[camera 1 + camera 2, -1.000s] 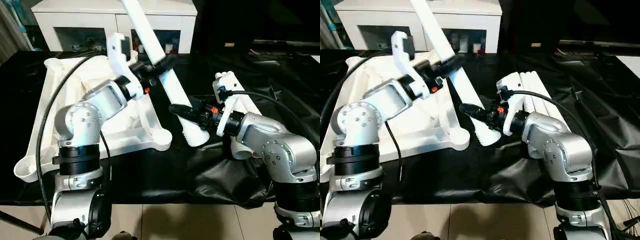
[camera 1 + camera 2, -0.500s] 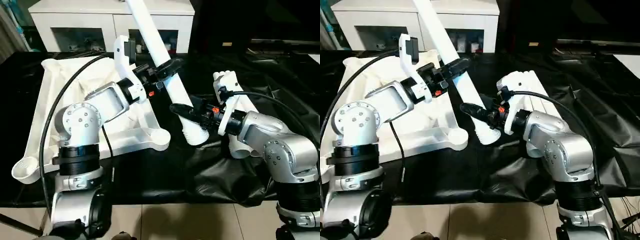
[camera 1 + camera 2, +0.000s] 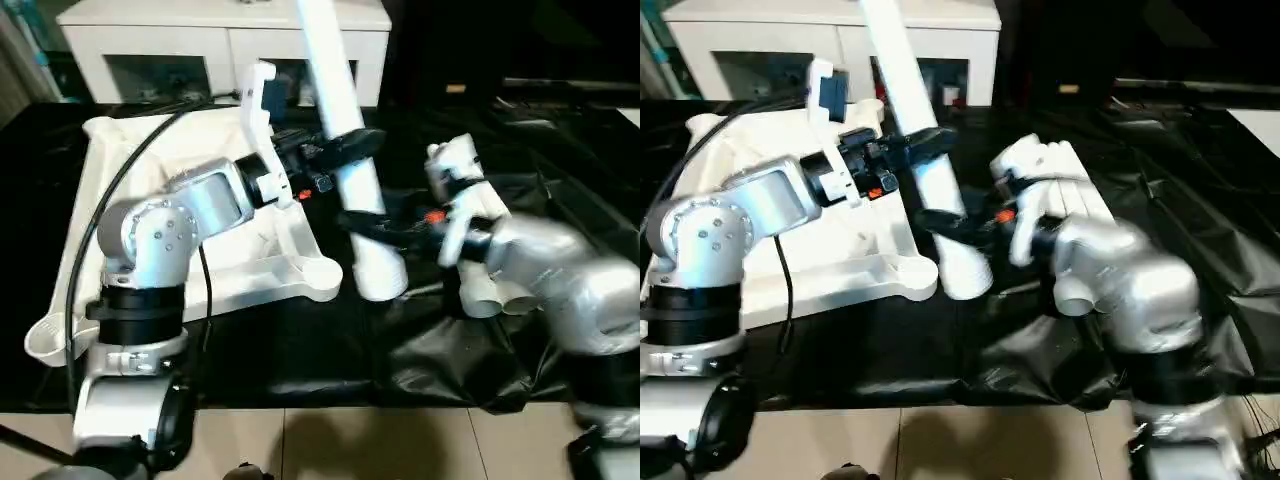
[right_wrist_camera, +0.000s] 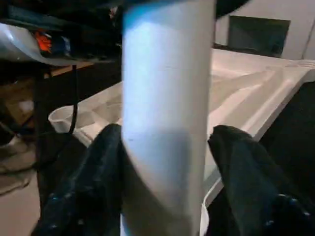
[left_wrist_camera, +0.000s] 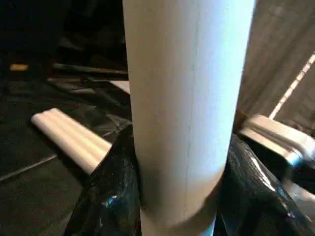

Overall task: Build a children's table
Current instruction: Pick table leg

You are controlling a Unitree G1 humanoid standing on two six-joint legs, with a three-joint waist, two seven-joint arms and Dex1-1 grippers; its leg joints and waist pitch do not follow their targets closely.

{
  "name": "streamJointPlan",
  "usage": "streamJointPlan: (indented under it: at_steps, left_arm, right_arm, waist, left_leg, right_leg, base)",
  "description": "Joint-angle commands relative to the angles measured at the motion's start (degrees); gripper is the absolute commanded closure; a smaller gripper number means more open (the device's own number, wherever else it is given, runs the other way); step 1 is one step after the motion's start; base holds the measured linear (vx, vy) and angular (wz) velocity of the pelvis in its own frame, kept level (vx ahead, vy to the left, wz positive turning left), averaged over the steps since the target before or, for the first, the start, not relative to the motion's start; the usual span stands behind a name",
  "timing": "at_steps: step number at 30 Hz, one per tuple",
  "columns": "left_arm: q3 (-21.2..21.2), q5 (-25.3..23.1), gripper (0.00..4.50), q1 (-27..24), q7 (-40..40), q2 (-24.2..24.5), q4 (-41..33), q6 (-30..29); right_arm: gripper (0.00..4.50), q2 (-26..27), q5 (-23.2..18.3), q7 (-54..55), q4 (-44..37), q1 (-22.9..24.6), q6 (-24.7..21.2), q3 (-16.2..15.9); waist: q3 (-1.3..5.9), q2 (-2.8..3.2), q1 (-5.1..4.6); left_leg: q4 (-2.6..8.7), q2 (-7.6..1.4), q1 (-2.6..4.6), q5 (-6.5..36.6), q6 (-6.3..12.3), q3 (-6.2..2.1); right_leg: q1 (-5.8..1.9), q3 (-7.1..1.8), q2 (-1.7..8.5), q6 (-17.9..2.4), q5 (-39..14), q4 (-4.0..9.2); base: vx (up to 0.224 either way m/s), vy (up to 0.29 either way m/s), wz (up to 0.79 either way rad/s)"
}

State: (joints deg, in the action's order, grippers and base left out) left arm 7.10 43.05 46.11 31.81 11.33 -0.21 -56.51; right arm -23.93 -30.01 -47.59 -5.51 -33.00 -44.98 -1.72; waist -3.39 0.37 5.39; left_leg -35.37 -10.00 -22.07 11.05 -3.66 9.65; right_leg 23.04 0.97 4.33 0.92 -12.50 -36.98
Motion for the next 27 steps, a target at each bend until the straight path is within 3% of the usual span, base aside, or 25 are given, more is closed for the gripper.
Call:
streamJointPlan:
  at_steps: [1,6,11,19,27]
  left_arm:
    - [-1.3,1.3,2.67,1.6,2.7,0.9,-2.0,-1.1]
    - [-3.0,1.6,2.68,2.5,7.1,2.5,-1.9,-0.4]
    - [-6.8,0.6,2.68,2.4,12.9,5.2,-2.3,1.1]
    - [-8.0,-0.1,2.68,2.7,14.9,6.1,-1.6,1.9]
    - [-8.9,-0.6,2.68,2.8,16.4,6.5,-1.0,3.0]
  right_arm:
    - [1.42,-1.7,-1.2,-1.9,1.4,-0.9,-1.6,1.8]
    - [1.42,-5.4,-4.9,-9.9,1.7,-1.9,-4.6,0.8]
    - [1.42,-8.3,-3.7,-15.2,3.2,-2.8,-3.7,-3.7]
    - [1.42,-8.9,-3.7,-17.8,3.2,-3.3,-4.1,-5.4]
    - [1.42,-9.4,-3.1,-19.1,3.5,-3.0,-3.0,-7.2]
  waist:
    - [4.17,-0.31,0.23]
    - [4.20,-0.46,0.29]
    - [4.23,-0.54,0.18]
    - [4.31,-0.69,0.26]
    - [4.35,-0.46,0.35]
  left_leg:
    - [3.68,-1.70,0.71,2.8,1.96,-0.38]
    - [3.53,-1.64,0.63,2.6,2.80,-0.32]
    - [3.51,-1.85,0.72,2.7,3.10,-0.30]
    - [3.41,-1.82,0.65,1.9,3.34,-0.24]
    - [3.39,-1.86,0.68,2.2,3.09,-0.30]
  right_leg:
    - [-3.67,-1.58,2.52,-15.3,3.7,3.73]
    - [-3.75,-1.54,2.49,-16.1,4.2,3.73]
    - [-3.65,-1.50,2.59,-16.5,2.9,3.66]
    - [-3.66,-1.53,2.61,-17.0,3.9,3.50]
    - [-3.66,-1.49,2.62,-17.2,4.0,3.44]
  base:
    - [0.000,0.000,0.00]
    - [0.000,0.000,0.00]
    - [0.000,0.000,0.00]
    - [0.000,0.000,0.00]
    - [0.000,0.000,0.00]
